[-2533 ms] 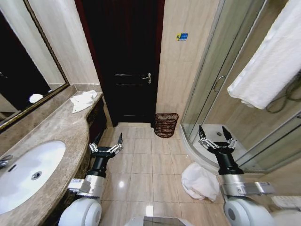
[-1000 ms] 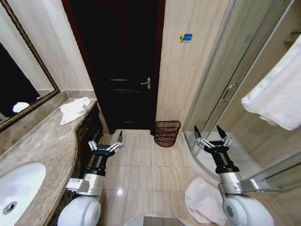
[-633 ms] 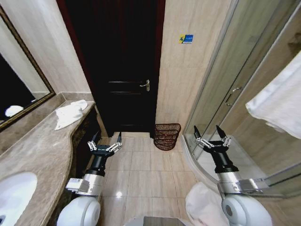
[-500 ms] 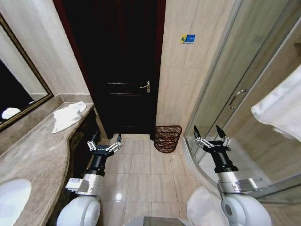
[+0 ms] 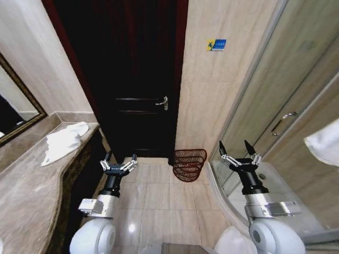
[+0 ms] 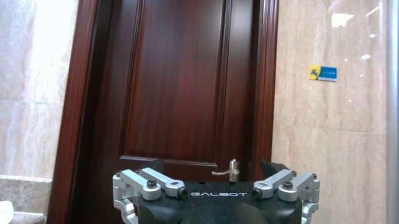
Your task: Discard the used towel into the hamper.
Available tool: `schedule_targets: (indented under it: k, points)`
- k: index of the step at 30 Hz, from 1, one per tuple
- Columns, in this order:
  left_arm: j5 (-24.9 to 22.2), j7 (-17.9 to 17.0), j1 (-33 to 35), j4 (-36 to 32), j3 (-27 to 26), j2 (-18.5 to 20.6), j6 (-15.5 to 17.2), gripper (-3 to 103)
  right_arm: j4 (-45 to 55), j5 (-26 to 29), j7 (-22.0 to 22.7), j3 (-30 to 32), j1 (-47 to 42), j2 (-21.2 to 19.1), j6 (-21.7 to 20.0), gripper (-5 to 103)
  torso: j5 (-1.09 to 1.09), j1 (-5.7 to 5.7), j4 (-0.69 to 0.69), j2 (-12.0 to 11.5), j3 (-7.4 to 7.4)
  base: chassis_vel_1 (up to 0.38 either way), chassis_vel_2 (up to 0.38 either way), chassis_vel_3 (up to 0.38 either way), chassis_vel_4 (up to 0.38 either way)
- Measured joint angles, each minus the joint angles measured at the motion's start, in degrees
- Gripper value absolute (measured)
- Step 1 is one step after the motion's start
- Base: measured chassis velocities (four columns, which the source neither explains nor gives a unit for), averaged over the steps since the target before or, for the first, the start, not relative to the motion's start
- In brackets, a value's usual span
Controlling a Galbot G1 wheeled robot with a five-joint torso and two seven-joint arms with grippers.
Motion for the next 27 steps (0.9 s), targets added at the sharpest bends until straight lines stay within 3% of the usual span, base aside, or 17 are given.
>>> schedule_targets:
  k: [13,27]
  points:
    - [-1.2,-0.4,-0.8,0.7,-0.1,0.0,-0.1,100,-0.8,-0.3,0.4,-0.4,0.1,-0.5,2.4,100,0.04,0.03,0.03,0.0,0.01,-0.148,0.151,0.11,-0.132]
    - [-1.1,-0.9,0.2,0.0,-0.8,0.0,0.6,100,-0.9,2.3,1.2,1.0,0.9,-1.2,3.2,100,0.04,-0.02,0.0,0.0,-0.01,0.006,-0.02,-0.01,0.027]
